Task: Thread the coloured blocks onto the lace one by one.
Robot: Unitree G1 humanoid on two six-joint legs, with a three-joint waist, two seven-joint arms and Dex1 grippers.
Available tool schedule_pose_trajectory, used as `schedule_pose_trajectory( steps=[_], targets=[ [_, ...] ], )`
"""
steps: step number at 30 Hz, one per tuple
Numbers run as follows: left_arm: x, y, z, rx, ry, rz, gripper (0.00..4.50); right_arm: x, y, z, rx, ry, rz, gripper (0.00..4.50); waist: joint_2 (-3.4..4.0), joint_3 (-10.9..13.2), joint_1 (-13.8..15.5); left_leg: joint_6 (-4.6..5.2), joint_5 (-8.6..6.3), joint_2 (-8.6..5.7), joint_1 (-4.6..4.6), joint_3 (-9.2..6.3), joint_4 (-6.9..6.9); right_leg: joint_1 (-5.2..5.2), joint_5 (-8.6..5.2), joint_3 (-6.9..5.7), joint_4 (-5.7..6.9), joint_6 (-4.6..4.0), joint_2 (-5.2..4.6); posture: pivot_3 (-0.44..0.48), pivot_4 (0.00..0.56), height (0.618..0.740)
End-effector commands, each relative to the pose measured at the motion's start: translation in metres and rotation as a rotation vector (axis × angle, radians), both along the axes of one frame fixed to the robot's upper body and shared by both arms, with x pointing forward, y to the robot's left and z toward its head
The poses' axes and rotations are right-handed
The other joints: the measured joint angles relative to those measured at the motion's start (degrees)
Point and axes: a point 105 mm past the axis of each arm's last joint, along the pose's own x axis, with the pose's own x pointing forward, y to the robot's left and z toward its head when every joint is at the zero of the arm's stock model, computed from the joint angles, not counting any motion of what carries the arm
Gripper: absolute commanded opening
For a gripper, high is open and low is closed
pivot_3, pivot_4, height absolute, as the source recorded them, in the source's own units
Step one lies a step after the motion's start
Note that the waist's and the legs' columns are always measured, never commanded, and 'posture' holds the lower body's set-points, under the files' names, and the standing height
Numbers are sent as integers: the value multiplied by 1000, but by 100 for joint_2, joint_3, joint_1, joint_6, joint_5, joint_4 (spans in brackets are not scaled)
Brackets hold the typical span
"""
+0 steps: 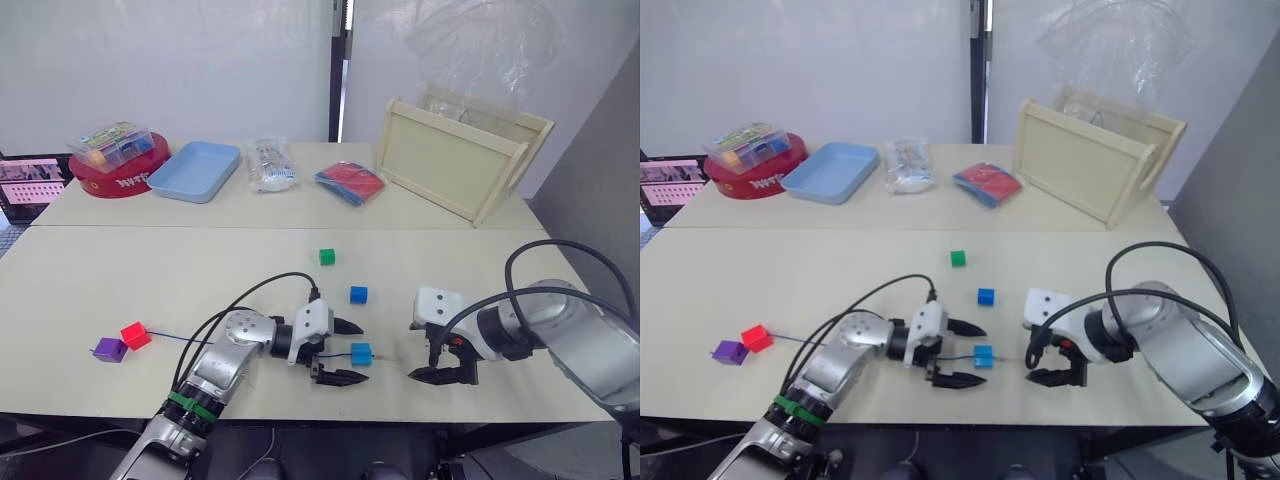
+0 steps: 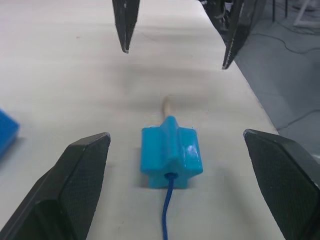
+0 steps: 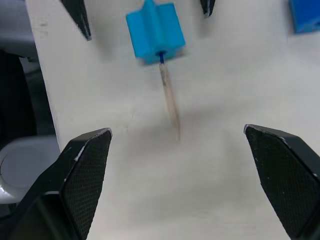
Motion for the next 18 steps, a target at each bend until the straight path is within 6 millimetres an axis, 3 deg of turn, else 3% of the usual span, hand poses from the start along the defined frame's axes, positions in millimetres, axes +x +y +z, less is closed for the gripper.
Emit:
schedule_pose_trajectory(
  steps=[1,2,10,15,18],
  targets=[
    [8,-7,5,4,-86,-12,4500,0,1,11,25,-71,-18,4475,0,0,1,0,0,0,0,0,1,0,0,0,0,0,0,0,150,740],
    [10,-8,2,13,-98,-9,3940,-1,1,10,28,-70,-21,4500,-1,0,10,0,0,0,0,0,1,0,0,0,-1,0,-1,0,150,740],
    [9,-9,-3,20,-85,-35,1403,4,1,0,64,-116,-33,4500,0,0,-11,0,0,-2,-2,0,2,1,0,-1,-4,0,-3,0,150,740],
    [9,-1,-3,32,-83,-29,1396,13,14,-15,126,-95,-35,4500,-1,0,-23,0,0,-1,-2,0,2,1,0,-1,-3,0,-1,0,150,740],
    [8,0,-3,34,-81,-28,1396,17,19,-24,142,-77,-42,3601,-1,0,-27,0,0,-1,-1,0,3,1,0,-1,-2,0,-1,0,150,740]
  ],
)
